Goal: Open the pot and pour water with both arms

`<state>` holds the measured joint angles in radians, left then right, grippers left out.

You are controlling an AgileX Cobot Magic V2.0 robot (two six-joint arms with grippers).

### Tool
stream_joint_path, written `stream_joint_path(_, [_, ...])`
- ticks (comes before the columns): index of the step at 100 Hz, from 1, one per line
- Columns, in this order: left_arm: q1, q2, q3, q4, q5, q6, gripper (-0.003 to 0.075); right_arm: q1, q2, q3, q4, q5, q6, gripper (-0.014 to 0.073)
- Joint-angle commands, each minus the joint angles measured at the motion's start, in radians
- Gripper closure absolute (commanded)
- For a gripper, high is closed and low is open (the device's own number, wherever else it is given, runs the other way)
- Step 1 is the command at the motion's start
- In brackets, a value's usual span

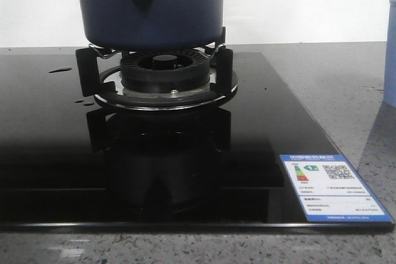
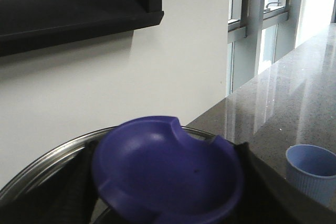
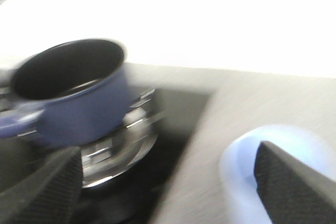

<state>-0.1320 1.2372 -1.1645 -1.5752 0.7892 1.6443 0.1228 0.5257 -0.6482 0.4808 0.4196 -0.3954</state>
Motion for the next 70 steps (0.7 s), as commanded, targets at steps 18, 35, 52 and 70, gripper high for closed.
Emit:
stream_joint_path(18, [0.063, -0.161, -0.039, 0.024, 0.008, -0.166, 0.0438, -0.010, 0.004, -0.035, -0.244, -0.132, -0.015, 0.0004])
stream_joint_path(35, [0.065, -0.203, -0.039, 0.056, 0.006, -0.166, 0.0438, -0.010, 0.004, 0.024, -0.244, -0.131, -0.015, 0.0004])
stream_joint_path(52, [0.065, -0.209, -0.039, 0.056, 0.006, -0.168, 0.0438, -0.010, 0.004, 0.144, -0.240, -0.214, 0.056, 0.0004])
stream_joint_path(70, [0.065, -0.209, -0.039, 0.056, 0.008, -0.168, 0.0438, -0.010, 0.004, 0.258, -0.181, -0.383, 0.087, 0.0004])
